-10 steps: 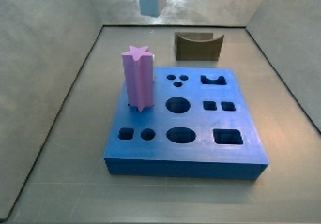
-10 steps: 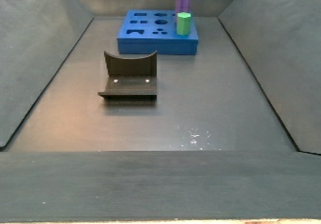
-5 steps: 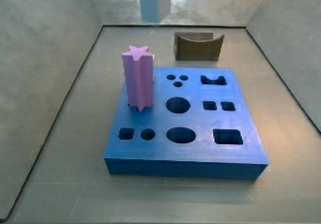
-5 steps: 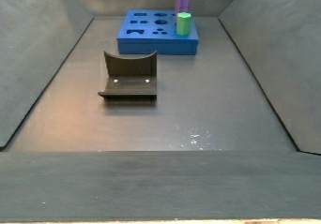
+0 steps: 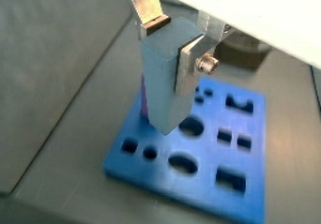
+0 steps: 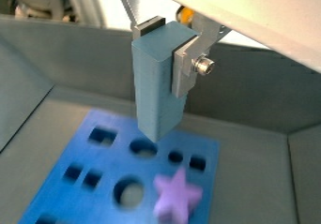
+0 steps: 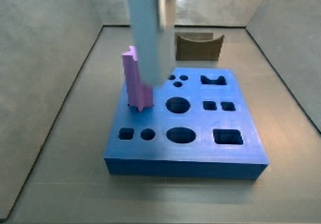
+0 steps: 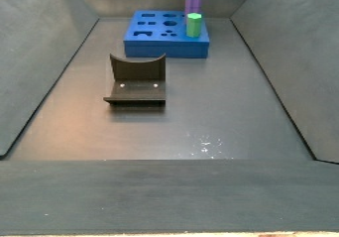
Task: Pick up the rectangle object. Move up. Place the rectangle object on the fixture. Regrasp the rectangle object. Move to above the board. Insert the rectangle object.
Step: Insert the rectangle object.
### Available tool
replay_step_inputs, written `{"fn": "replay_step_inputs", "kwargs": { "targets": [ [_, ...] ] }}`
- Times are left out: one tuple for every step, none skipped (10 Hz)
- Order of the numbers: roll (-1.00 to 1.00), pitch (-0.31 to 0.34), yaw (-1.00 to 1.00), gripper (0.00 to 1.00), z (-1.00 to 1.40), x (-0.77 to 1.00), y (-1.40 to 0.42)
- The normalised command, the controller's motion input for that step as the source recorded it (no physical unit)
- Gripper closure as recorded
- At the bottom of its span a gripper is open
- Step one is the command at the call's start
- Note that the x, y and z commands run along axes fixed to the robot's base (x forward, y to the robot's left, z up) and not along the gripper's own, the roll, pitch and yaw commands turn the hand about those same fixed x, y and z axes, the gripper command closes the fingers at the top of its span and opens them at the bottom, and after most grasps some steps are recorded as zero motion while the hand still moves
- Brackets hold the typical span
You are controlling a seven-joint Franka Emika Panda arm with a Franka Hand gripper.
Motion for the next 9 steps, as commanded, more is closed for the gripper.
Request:
{"fn": "replay_step_inputs", "kwargs": {
  "targets": [
    [-0.31,-0.643,-0.79,1.00,-0.35,-0.10,-0.23],
    [-0.06,-0.006,-0.11,1.00,-0.02,0.09,-0.13],
    [0.00,0.000,0.00,1.00,0.00,0.00,-0.08],
    [-0.03,0.294,-0.20,1.00,0.00,0.71,-0.03],
    [-0.30,0.471,-0.15,1.00,0.00,0.81,0.10],
    [-0.30,0.477,-0.15,1.00,0.00,0.81,0.11],
    [-0.36,0.394,-0.17,1.00,0.06,0.84,0.09],
    [-0.37,0.369,-0.17,1.00,0.07,0.85,0.08],
    [-0.31,0.431,-0.14,1.00,0.00,0.86,0.11]
  ]
}}
